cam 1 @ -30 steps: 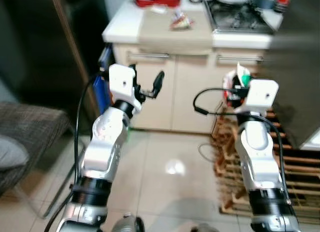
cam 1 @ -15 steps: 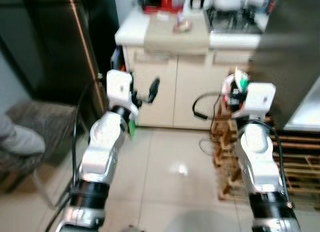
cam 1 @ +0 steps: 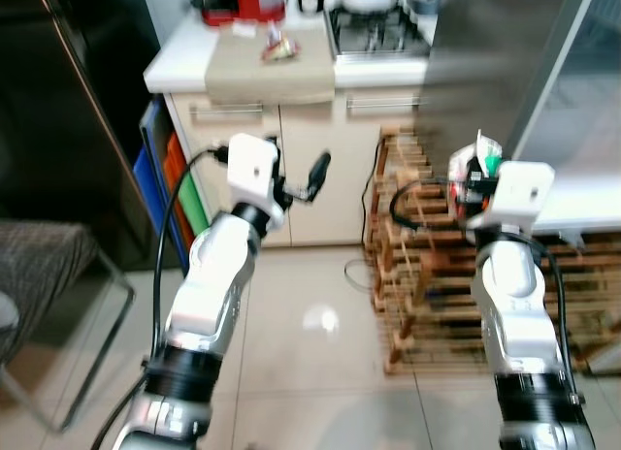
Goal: Restocking fridge
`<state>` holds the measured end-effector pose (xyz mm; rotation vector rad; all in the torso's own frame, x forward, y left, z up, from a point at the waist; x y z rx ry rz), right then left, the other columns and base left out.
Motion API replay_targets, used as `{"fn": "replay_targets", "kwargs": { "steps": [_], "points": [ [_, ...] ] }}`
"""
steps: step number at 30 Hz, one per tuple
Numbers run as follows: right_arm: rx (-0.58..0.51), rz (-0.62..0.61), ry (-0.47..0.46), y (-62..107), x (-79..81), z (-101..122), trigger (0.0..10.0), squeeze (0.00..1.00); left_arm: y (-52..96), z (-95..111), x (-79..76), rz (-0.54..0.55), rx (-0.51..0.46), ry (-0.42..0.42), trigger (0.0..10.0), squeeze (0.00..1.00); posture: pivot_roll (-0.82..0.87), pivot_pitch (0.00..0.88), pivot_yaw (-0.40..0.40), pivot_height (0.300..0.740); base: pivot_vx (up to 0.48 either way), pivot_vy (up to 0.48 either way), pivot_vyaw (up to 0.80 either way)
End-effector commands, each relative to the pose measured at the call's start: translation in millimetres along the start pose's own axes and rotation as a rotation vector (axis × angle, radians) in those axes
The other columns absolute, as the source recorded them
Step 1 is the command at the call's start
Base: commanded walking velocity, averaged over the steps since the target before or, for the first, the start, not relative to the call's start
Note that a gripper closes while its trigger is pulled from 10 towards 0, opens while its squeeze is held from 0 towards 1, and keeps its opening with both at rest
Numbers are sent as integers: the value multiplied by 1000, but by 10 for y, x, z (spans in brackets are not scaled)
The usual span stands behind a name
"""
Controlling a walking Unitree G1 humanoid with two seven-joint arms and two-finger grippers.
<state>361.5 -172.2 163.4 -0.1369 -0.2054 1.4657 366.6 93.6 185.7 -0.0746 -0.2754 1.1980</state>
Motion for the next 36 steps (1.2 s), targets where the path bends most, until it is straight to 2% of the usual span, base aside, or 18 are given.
{"fn": "replay_targets", "kwargs": {
  "steps": [1,8,11,17,19,36],
  "points": [
    [-8,-24,15,-18,-106,36,10000,86,-45,95,-58,-18,-33,3,10000,0,-49,0,59,740,244,-412,0],
    [-6,-27,17,-20,-111,31,10000,86,-39,142,-95,-34,-57,9,10000,0,-49,0,59,740,244,-410,0],
    [-4,-25,17,-12,-115,24,10000,90,-27,162,-125,-53,-71,46,10000,0,-48,0,58,740,0,-450,0],
    [6,-21,26,19,-139,-9,10000,86,-30,150,-128,-55,-61,71,10000,0,-48,0,58,740,0,0,0],
    [7,-22,26,18,-143,-11,10000,86,-30,145,-128,-58,-57,52,10000,0,-50,0,61,740,0,0,0],
    [13,-28,30,15,-156,-38,10000,86,-35,158,-134,-70,-65,63,10000,0,-49,0,67,740,0,-455,0]
  ]
}}
Point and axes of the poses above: a point about 5 cm out from each wrist's last joint towards the gripper, its own y axis pointing back from the gripper into the wrist, its own z axis along the axis of the wrist's last joint, x = y × z, the point moved 5 cm from there along -y, pointing out of the wrist towards the gripper, and after that the axes turned 7 degrees about -y, right-handed, at the moved point
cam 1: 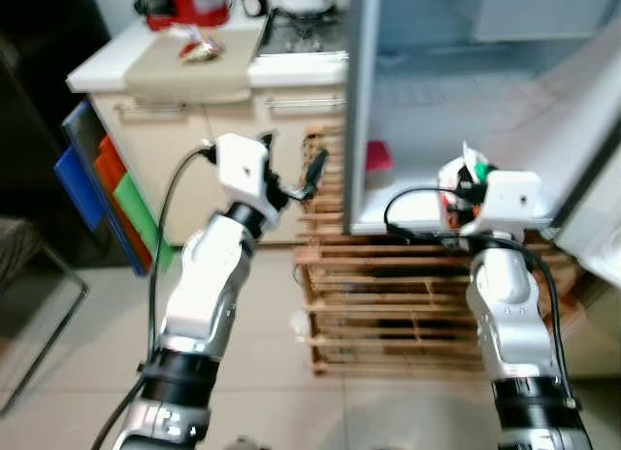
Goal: Restocking fridge
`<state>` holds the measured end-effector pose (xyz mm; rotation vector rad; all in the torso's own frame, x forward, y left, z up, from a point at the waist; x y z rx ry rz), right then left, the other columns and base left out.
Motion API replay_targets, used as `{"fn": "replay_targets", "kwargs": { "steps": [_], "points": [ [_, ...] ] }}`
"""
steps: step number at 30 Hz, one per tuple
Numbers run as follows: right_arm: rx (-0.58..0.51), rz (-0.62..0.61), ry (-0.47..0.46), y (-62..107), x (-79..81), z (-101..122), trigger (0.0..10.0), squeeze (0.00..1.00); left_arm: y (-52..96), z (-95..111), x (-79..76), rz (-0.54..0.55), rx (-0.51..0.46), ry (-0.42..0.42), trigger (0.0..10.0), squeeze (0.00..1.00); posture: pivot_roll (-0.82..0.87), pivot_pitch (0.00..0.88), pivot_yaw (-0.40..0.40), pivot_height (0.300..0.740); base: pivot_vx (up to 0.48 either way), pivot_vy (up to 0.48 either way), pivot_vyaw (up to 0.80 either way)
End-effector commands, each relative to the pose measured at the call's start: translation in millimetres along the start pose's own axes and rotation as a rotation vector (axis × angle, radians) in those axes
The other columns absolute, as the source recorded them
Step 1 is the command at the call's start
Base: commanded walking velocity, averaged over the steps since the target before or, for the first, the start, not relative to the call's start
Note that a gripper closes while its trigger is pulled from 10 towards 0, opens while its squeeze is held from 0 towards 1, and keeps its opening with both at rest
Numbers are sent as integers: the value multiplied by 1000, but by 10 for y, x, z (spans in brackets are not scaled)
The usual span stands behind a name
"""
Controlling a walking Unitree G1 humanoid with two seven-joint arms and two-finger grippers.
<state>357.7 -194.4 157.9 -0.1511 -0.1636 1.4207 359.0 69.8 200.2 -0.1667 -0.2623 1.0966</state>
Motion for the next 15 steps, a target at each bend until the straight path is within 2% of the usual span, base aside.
{"fn": "replay_targets", "kwargs": {
  "steps": [1,2,7,12,15],
  "points": [
    [-1,14,-11,-8,71,3,10000,86,20,-15,86,17,10,-4,10000,0,-49,0,67,740,0,-439,0],
    [1,15,-10,-7,74,-1,10000,86,16,-34,103,27,22,-4,10000,0,-49,0,67,740,0,-424,0],
    [5,21,-9,-8,87,-13,10000,90,11,-54,128,41,30,2,10000,0,-50,0,66,740,0,0,0],
    [12,33,-11,-4,119,-30,10000,90,15,-46,73,10,24,4,10000,0,-50,0,63,740,0,0,0],
    [14,40,-12,0,136,-33,10000,90,23,-34,31,-16,13,24,10000,0,-50,0,63,740,469,0,0]
  ]
}}
Point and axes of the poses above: a point about 5 cm out from each wrist's last joint towards the gripper, its own y axis pointing back from the gripper into the wrist, its own z axis along the axis of the wrist's last joint, x = y × z, the point moved 5 cm from there along -y, pointing out of the wrist towards the gripper, and after that the axes turned 7 degrees about -y, right-handed, at the moved point
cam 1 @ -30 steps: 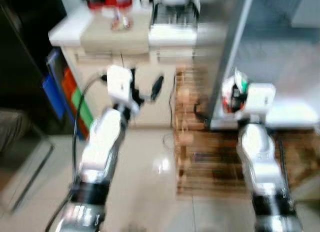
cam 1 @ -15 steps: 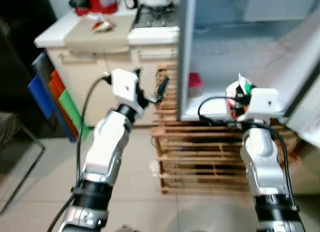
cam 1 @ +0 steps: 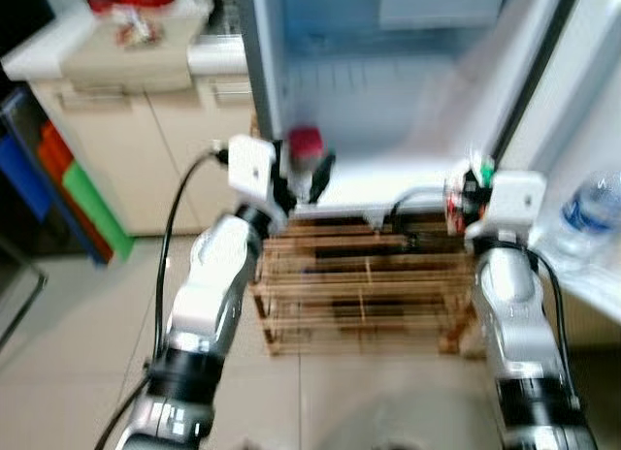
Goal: Restocking fridge
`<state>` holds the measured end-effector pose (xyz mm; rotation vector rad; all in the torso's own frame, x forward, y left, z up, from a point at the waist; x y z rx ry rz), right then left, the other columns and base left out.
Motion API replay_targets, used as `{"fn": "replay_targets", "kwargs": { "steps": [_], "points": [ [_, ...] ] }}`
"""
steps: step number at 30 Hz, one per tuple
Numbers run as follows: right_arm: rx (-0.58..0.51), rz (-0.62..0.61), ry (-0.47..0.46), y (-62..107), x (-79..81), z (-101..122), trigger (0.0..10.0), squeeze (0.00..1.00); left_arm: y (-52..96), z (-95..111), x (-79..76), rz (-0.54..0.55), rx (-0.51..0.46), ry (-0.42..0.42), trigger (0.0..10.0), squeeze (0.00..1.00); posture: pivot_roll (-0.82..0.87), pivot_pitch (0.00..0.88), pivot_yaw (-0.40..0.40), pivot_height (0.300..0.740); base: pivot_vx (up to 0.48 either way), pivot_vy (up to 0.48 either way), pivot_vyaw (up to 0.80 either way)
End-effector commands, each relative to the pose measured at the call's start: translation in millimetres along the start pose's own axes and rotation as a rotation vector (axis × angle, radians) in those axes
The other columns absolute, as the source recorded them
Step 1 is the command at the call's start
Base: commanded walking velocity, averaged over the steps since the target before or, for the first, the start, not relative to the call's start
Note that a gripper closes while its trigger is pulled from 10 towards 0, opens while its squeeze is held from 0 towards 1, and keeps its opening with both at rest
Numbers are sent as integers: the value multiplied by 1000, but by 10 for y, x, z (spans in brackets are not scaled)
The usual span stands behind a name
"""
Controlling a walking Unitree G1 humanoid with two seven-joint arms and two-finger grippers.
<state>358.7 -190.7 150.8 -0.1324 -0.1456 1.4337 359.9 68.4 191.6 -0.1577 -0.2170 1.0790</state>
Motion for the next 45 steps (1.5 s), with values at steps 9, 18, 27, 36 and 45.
{"fn": "replay_targets", "kwargs": {
  "steps": [9,18,27,36,45],
  "points": [
    [1,44,-11,-12,124,13,10000,86,18,48,-1,-25,-11,-31,10000,0,-51,0,59,740,480,0,0],
    [13,74,-19,-14,197,-12,10000,90,11,81,-23,-37,-22,-36,10000,0,-51,0,59,740,480,0,0],
    [178,123,-43,-130,380,-315,10000,75,84,212,-159,-190,-23,-77,10000,0,-4,0,55,740,0,0,0],
    [207,122,-8,-231,581,-421,10000,75,498,407,-448,-447,-12,9,10000,0,96,0,70,740,0,0,0],
    [157,88,80,-389,732,-371,10000,59,821,400,-430,-488,104,-23,10000,0,181,74,97,740,0,0,0]
  ]
}}
Point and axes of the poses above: a point about 5 cm out from each wrist's last joint towards the gripper, its own y axis pointing back from the gripper into the wrist, its own z axis along the axis of the wrist's last joint, x = y × z, the point moved 5 cm from there along -y, pointing out of the wrist towards the gripper, and after that the axes turned 7 degrees about -y, right-handed, at the moved point
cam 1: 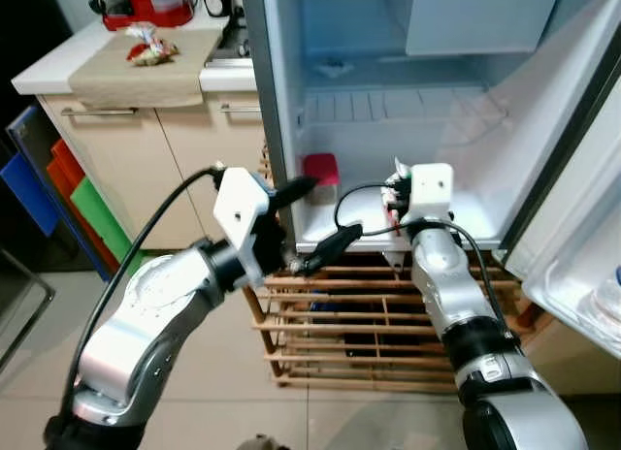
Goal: Restocking fridge
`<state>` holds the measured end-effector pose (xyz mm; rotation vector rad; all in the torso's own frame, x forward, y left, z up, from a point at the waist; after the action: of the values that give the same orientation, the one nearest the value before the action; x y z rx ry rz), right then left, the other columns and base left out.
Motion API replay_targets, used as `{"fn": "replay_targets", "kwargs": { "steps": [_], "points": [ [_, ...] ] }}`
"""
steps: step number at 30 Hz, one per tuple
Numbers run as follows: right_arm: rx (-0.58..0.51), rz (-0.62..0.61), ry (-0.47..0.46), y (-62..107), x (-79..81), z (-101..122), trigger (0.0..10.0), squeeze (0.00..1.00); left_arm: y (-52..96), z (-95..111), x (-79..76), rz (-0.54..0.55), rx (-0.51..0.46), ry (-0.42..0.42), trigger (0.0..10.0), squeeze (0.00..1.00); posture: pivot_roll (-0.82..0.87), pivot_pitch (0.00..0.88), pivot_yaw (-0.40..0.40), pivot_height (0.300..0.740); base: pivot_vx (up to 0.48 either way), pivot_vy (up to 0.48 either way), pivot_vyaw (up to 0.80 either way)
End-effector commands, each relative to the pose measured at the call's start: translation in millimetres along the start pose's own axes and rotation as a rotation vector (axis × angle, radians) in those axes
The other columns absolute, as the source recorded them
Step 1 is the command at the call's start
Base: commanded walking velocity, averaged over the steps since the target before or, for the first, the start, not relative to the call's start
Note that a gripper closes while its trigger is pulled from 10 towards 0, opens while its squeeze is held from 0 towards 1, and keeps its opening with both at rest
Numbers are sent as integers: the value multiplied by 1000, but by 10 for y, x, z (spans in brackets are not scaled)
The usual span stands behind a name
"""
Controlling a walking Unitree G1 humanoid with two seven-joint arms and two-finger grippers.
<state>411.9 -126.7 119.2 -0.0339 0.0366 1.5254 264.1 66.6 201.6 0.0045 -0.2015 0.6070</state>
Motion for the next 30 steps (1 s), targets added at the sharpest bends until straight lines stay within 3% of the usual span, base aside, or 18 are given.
{"fn": "replay_targets", "kwargs": {
  "steps": [1,3,4,7,13,19,24,29,30],
  "points": [
    [-36,-24,56,-19,10,67,10000,55,61,57,-12,2,4,3,10000,0,185,78,97,740,0,0,0],
    [-74,-82,138,-32,-115,126,10000,55,122,50,-37,8,24,12,10000,0,198,96,103,740,0,0,0],
    [-74,-82,138,-32,-115,126,10000,55,122,50,-37,8,24,12,10000,0,198,96,103,740,0,0,0],
    [-86,-162,164,-18,-342,107,10000,47,229,39,-55,15,60,23,10000,0,214,128,127,740,0,0,0],
    [-113,-165,190,-1,-382,71,10000,0,349,58,-131,-8,109,43,10000,0,234,172,171,740,0,0,0],
    [-173,-234,236,45,-558,131,10000,0,438,69,-164,-20,147,60,10000,0,249,196,199,740,0,0,0],
    [-273,-187,265,68,-573,281,10000,0,461,66,-155,-18,164,67,10000,0,241,204,206,740,0,0,0],
    [-283,-117,161,19,-350,371,10000,0,456,63,-199,-19,166,83,10000,0,225,208,204,740,0,0,0],
    [-274,-105,112,-15,-240,405,10000,0,448,63,-220,-21,164,89,10000,0,222,210,199,740,0,0,0]
  ]
}}
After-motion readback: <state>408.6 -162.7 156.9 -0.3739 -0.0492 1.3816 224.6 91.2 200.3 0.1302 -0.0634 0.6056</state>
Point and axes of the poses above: a point about 5 cm out from each wrist's last joint towards the gripper, its own y axis pointing back from the gripper into the wrist, its own z axis along the axis of the wrist's last joint, x = y × z, the point moved 5 cm from there along -y, pointing out of the wrist towards the gripper, and after that the axes turned 7 degrees about -y, right-handed, at the moved point
